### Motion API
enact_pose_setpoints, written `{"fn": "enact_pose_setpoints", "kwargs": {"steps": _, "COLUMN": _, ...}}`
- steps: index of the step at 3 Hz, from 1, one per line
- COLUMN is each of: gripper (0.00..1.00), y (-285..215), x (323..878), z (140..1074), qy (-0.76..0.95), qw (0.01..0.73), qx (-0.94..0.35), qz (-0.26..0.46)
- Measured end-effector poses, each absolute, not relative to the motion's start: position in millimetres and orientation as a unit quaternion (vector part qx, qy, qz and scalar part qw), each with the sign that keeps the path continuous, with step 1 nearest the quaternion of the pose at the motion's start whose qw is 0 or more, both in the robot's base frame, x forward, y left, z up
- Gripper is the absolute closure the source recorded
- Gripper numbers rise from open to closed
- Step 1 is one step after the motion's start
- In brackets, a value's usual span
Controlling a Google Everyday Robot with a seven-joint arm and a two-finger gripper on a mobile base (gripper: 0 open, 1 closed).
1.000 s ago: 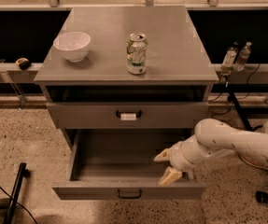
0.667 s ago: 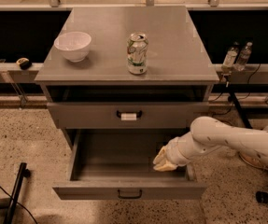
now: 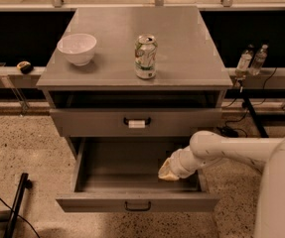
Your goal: Open middle drawer
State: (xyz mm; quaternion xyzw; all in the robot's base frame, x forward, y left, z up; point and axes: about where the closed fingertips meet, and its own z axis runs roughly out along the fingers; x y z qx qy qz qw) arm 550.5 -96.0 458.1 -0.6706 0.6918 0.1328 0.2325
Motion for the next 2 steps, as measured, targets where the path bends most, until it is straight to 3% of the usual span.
{"fn": "enact_pose_setpoints", "kwargs": {"steps": 2, "gripper": 1.00, "y": -99.6, "x": 556.3, "z": 413.8, "qy": 0.711, "qw": 0.206, "qx": -0.661, "qz": 0.126}}
